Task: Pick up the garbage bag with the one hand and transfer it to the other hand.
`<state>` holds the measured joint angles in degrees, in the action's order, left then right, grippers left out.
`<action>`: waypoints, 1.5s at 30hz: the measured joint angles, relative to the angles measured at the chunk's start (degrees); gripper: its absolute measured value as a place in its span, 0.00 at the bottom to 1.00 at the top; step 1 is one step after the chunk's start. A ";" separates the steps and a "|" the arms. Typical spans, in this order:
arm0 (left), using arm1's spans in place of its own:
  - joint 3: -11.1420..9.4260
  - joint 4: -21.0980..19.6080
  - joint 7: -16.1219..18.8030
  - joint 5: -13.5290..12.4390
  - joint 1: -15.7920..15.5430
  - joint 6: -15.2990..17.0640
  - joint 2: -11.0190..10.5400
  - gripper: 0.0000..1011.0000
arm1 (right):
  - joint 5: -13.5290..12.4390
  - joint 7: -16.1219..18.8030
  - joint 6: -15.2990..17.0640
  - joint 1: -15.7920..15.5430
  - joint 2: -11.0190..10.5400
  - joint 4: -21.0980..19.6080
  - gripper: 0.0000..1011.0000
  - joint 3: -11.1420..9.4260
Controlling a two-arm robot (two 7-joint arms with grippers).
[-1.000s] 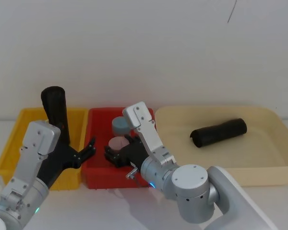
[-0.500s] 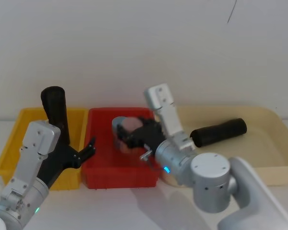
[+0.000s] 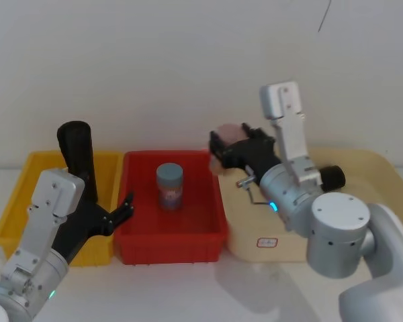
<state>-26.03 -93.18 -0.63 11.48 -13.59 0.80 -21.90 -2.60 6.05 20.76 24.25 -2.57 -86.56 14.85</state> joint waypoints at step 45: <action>0.00 0.00 0.00 0.00 0.00 0.00 0.00 0.99 | 1.10 -0.45 5.52 -7.46 -2.94 -6.33 0.99 -8.21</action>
<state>-26.03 -93.17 -0.63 11.48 -13.59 0.80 -21.90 -1.50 5.61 26.27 16.79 -5.51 -92.88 6.64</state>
